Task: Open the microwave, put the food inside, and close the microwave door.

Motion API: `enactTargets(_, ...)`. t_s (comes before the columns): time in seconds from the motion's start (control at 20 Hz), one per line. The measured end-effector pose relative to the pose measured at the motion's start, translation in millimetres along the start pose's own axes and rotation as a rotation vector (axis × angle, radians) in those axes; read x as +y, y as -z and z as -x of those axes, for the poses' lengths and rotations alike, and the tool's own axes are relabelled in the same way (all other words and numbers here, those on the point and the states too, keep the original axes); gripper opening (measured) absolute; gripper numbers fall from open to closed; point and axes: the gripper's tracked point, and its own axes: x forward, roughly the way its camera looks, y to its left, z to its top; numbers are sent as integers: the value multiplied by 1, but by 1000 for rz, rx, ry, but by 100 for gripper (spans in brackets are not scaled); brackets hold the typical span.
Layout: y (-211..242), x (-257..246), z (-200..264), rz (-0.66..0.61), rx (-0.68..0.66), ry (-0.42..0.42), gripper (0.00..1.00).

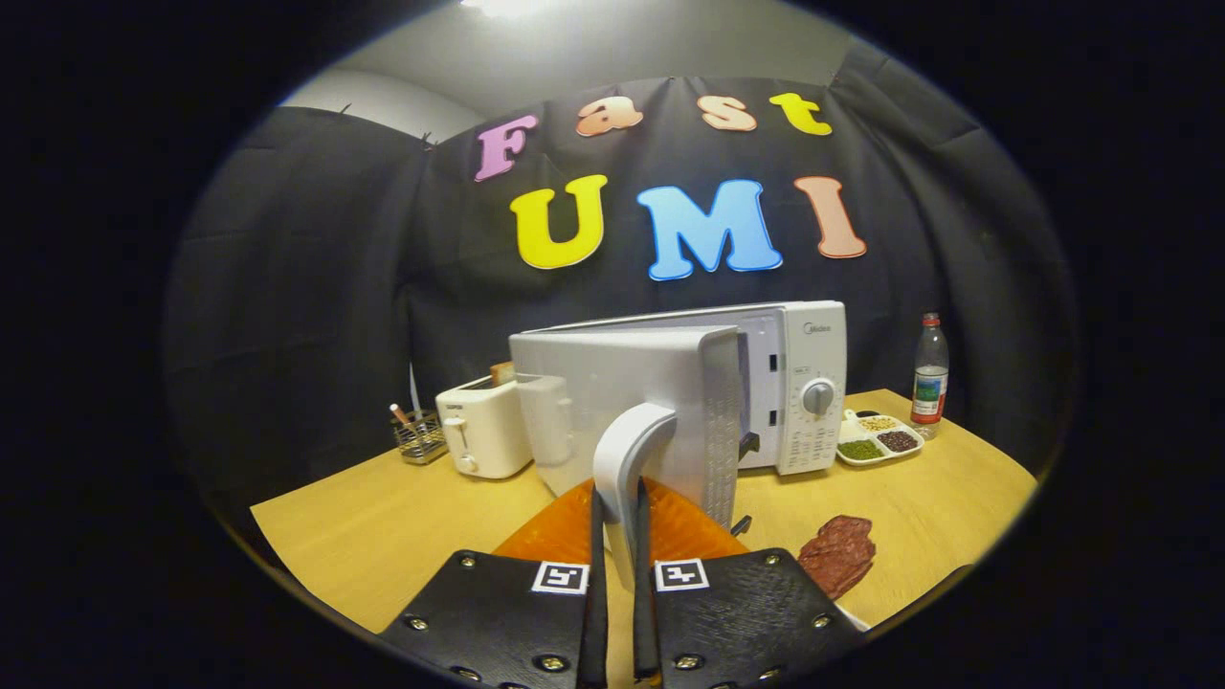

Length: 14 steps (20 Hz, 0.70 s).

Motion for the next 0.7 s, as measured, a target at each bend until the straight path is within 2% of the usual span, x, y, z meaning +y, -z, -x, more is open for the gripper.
enactTargets(0.15, 5, 37, 10, -6, -23, -32, 11)
enactTargets(0.3, 10, 67, 15, -9, -47, -9, 11)
enactTargets(0.6, 21, 127, 21, 49, -99, 88, 10)
enactTargets(0.7, 22, 158, 24, 75, -120, 59, 10)
